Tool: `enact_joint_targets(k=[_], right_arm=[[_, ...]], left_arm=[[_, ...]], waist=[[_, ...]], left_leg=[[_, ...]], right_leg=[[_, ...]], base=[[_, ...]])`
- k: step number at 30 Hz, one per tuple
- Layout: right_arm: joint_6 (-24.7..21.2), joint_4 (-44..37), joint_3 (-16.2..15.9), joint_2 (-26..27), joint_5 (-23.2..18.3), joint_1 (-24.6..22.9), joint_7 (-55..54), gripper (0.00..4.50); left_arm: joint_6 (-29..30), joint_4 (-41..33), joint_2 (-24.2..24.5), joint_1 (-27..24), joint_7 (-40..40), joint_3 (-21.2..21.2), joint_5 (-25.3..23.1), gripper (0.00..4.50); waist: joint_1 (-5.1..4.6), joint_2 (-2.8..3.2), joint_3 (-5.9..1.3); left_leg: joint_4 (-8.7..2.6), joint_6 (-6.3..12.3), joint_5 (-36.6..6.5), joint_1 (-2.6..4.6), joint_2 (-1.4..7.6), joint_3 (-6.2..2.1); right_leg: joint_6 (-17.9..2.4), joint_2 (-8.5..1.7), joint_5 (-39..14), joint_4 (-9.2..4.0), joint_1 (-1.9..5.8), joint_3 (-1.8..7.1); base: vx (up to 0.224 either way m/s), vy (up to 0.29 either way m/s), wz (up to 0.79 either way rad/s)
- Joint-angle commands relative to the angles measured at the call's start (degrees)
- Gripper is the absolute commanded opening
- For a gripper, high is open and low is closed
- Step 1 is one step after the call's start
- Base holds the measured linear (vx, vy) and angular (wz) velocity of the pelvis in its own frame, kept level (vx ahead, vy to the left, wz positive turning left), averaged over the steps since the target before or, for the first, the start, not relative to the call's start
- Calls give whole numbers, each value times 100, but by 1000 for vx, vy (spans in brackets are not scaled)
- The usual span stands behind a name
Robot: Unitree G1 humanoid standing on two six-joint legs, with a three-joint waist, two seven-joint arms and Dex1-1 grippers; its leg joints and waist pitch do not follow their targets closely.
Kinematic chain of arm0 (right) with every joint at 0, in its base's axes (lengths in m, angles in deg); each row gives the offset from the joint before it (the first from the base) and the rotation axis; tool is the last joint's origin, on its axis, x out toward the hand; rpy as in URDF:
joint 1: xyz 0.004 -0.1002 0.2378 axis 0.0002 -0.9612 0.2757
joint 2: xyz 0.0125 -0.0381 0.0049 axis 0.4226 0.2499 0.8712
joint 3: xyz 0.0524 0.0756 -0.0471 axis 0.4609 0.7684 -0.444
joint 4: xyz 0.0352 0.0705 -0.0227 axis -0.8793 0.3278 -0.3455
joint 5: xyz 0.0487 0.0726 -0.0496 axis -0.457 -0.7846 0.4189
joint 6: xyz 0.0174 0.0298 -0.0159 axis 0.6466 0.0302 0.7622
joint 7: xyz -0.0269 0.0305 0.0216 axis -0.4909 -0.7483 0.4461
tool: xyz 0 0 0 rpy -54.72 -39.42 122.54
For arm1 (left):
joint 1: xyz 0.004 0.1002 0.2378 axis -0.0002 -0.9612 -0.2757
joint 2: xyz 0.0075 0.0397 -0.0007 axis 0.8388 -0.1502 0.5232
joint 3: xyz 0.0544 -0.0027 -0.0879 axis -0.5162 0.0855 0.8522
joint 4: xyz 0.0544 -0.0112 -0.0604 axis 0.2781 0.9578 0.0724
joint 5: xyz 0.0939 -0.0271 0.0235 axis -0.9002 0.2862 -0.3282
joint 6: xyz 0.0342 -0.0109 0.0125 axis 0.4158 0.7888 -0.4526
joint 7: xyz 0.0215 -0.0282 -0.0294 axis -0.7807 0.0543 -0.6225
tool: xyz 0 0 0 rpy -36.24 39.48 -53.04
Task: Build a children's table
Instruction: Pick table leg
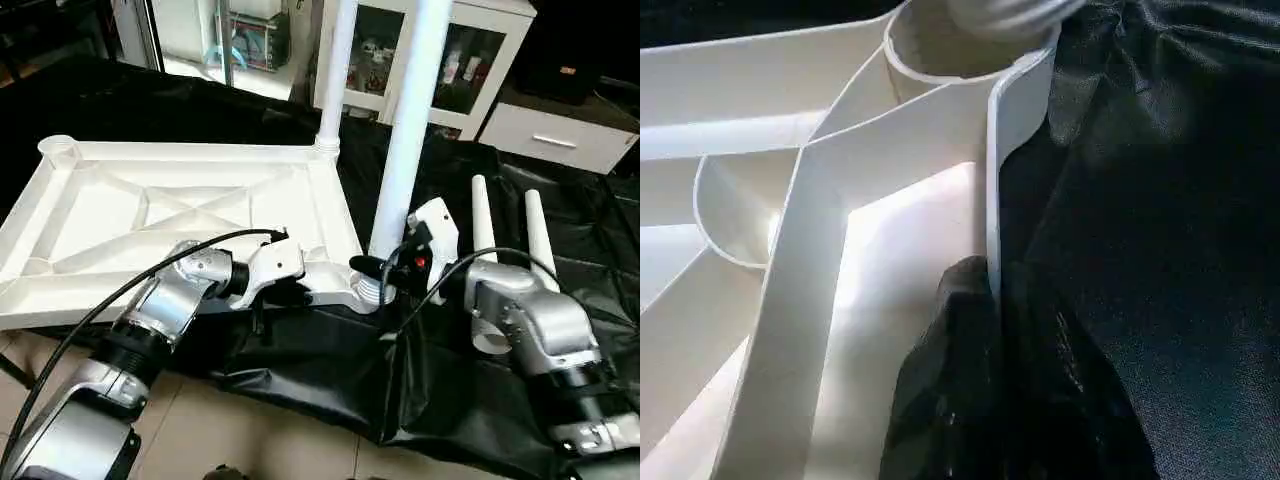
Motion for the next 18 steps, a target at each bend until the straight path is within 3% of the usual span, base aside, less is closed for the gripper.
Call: enact_joint_targets(k=[1,14,16,18], right_arm=[[157,76,-17,-1,70,169,-66,192],[504,769,-61,297,263,430,-95,192],[526,822,-56,316,259,421,-91,192],[586,950,15,367,254,409,-91,192]], left_arm=[[72,118,-69,-187,150,-365,-222,0],[184,-96,-28,-261,240,-382,-194,0],[198,-118,-22,-276,236,-377,-192,0],[230,-161,-11,-298,231,-370,-187,0]], waist=[[-56,29,-346],[-77,22,-319],[-84,-8,-298],[-111,0,-284]], left_leg=[[-470,-168,-1816,78,208,-136],[-496,-137,-1715,75,217,-118],[-504,-124,-1765,72,220,-120],[-513,-137,-1866,72,220,-134]], right_leg=[[-707,-407,-2595,-507,160,263],[-777,-401,-2385,-492,167,279],[-727,-412,-2550,-515,160,278],[-664,-415,-2758,-537,147,274]], base=[[0,0,0],[0,0,0],[0,0,0],[0,0,0]])
